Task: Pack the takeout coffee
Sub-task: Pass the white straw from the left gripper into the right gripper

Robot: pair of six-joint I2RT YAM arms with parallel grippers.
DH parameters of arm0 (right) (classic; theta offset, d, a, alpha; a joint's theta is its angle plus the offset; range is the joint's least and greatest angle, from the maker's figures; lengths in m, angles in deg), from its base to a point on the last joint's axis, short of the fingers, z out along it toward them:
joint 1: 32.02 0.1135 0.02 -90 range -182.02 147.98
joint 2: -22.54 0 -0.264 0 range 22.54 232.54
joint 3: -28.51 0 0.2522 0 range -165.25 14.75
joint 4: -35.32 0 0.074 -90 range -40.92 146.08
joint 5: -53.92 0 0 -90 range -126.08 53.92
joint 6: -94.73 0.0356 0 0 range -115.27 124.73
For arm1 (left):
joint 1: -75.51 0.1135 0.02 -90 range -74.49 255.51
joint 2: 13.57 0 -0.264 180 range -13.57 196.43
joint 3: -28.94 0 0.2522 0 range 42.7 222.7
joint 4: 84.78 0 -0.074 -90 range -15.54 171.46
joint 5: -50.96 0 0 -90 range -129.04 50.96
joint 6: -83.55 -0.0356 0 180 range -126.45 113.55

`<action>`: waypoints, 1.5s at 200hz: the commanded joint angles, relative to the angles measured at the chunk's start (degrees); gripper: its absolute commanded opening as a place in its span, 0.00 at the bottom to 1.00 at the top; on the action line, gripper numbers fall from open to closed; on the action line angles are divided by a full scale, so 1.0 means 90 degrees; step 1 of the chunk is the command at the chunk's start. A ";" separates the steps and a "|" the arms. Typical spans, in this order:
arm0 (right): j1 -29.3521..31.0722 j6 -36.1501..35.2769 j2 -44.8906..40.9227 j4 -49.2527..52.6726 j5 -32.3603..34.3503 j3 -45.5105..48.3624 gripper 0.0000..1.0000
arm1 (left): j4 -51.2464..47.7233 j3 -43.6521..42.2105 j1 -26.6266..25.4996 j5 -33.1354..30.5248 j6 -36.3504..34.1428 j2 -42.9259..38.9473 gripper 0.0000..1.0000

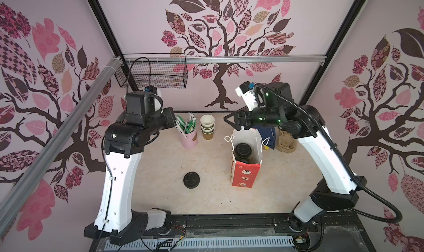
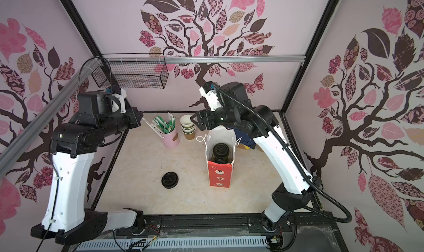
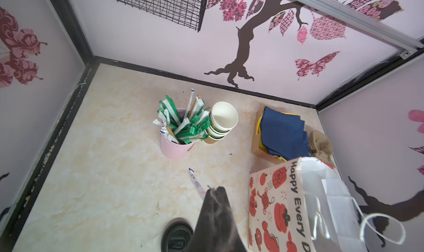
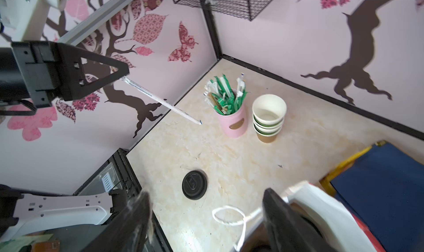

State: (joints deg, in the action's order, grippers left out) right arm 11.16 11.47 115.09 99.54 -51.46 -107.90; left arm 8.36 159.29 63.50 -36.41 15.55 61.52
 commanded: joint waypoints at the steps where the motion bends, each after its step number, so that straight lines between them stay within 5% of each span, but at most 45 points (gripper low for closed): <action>1: 0.0495 -0.0766 -0.0206 -0.1926 -0.0587 0.1030 0.80 | -0.0462 0.0116 -0.0013 0.0888 0.0537 -0.0141 0.00; 31: 0.0836 -0.0946 -0.0630 -0.3719 -0.0927 0.2512 0.78 | -0.0552 -0.0042 -0.0015 0.1507 0.0931 -0.0362 0.00; 70: 0.1097 -0.1107 -0.0663 -0.4602 -0.1052 0.3289 0.74 | -0.0492 -0.0152 -0.0013 0.2021 0.1239 -0.0472 0.00; 222: 0.1338 -0.0750 0.0194 -0.5575 -0.1475 0.2905 0.32 | -0.0354 -0.0320 -0.0013 0.2575 0.1492 -0.0531 0.00; 283: 0.1349 -0.0584 0.0115 -0.5584 -0.1361 0.2885 0.01 | -0.0196 -0.0343 -0.0013 0.2743 0.1570 -0.0556 0.00; 300: 0.1346 -0.0441 -0.0151 -0.5522 -0.1071 0.2945 0.00 | -0.0035 -0.0308 -0.0013 0.2598 0.1607 -0.0587 0.48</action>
State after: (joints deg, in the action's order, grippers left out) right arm 23.03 5.83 116.09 50.32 -63.56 -78.96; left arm 5.58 157.31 63.48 -12.80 29.71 57.17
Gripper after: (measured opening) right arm 0.048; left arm 0.167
